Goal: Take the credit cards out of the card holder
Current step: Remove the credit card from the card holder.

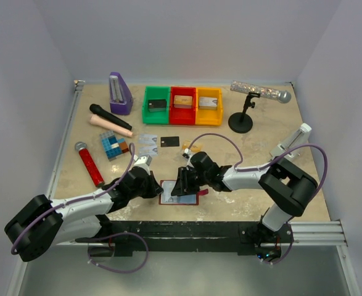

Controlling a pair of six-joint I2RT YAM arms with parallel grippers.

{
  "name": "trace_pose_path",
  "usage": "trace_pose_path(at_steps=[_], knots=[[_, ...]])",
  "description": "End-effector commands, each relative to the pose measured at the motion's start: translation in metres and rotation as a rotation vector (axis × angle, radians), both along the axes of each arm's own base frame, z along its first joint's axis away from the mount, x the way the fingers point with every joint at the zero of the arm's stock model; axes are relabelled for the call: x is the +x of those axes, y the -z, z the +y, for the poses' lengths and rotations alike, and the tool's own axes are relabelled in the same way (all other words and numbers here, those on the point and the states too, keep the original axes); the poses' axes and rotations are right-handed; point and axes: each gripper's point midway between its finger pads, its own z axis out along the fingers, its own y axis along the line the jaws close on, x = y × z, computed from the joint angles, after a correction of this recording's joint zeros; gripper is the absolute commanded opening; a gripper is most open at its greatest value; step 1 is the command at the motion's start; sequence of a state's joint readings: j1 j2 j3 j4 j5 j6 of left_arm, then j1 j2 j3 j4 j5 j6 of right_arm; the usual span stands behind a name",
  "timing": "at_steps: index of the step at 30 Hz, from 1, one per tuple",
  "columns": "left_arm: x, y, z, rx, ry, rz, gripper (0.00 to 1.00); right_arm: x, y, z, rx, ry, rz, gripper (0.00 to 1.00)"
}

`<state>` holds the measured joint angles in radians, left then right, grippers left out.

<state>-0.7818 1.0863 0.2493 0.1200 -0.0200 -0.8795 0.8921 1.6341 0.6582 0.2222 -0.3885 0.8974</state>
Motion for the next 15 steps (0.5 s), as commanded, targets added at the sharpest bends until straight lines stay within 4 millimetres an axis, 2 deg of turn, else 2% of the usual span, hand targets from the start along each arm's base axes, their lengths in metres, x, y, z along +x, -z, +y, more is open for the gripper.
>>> trace_pose_path(at_steps=[1,15], knots=[[-0.0020,0.0057,0.0048,0.010,-0.017,0.004,0.00,0.0016,-0.0031,0.0052,0.014,-0.002,-0.008,0.41],[-0.0030,0.0090,0.0071,0.016,-0.026,0.010,0.00,0.0010,-0.0026,0.0004,0.002,0.010,-0.013,0.45]])
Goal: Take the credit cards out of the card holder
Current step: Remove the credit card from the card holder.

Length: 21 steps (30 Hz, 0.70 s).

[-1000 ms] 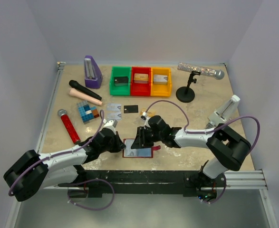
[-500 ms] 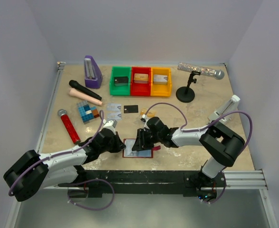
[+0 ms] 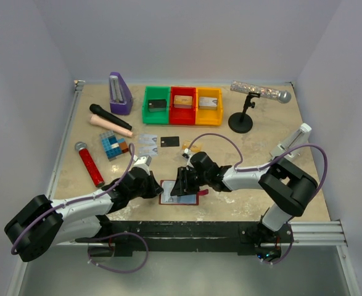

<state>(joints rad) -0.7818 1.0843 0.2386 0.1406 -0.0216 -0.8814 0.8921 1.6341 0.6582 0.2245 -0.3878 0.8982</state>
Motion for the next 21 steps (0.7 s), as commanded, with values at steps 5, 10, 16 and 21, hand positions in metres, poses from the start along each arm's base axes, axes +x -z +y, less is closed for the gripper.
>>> trace_pose_path(at_steps=[5,10,16,21], knots=[[-0.0030,0.0090,0.0078,0.025,-0.026,0.018,0.00,0.0018,-0.0033,-0.0022,-0.009,0.020,-0.018,0.49],[-0.0032,0.0093,0.0081,0.027,-0.027,0.017,0.00,0.0023,-0.0042,-0.0044,-0.016,0.026,-0.024,0.52],[-0.0028,0.0096,0.0079,0.025,-0.028,0.018,0.00,0.0019,-0.0037,-0.0030,-0.010,0.021,-0.021,0.52],[-0.0036,0.0103,0.0069,0.024,-0.023,0.021,0.00,0.0009,-0.0042,0.0049,0.039,0.017,-0.005,0.52]])
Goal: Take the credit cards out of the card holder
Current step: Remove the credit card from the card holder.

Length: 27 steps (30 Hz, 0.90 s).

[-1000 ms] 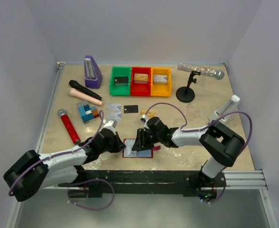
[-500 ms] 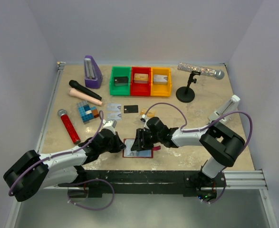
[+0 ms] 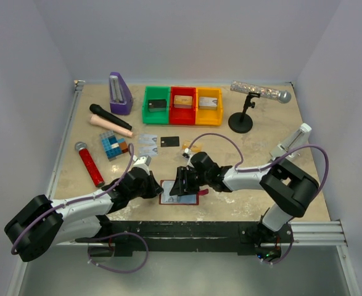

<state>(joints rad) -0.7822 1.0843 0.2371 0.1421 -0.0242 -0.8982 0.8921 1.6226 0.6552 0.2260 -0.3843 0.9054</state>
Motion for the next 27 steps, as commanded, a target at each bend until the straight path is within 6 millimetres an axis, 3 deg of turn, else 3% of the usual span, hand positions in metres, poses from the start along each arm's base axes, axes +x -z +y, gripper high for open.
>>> trace_pose_path(at_steps=[1,13,27], knots=[[-0.004,0.011,0.008,0.034,-0.009,0.014,0.00,0.000,-0.001,0.006,0.041,0.014,0.004,0.52],[-0.008,0.018,0.011,0.037,-0.014,0.033,0.00,0.000,-0.004,0.010,0.117,0.047,0.017,0.52],[-0.011,0.022,0.014,0.054,-0.015,0.040,0.00,0.015,-0.022,0.009,0.270,0.138,-0.020,0.51]])
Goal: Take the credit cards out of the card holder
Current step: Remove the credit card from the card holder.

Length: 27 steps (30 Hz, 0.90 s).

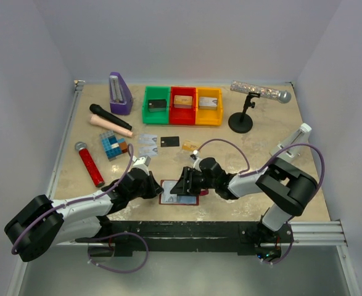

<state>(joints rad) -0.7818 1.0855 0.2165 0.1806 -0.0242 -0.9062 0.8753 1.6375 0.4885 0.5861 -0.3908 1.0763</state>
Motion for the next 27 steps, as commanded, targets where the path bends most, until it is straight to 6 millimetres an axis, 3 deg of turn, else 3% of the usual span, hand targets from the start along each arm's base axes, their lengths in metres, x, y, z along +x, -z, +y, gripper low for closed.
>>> trace_pose_path(at_steps=[1,9,27], knots=[[-0.010,0.021,0.014,0.069,-0.009,0.047,0.00,0.013,-0.020,0.008,0.110,0.037,-0.051,0.51],[-0.011,0.021,0.014,0.068,-0.005,0.046,0.00,0.013,-0.028,0.016,0.160,0.009,-0.065,0.51],[-0.014,0.025,0.009,0.041,0.013,0.059,0.00,0.010,-0.025,0.028,0.211,-0.032,-0.023,0.51]])
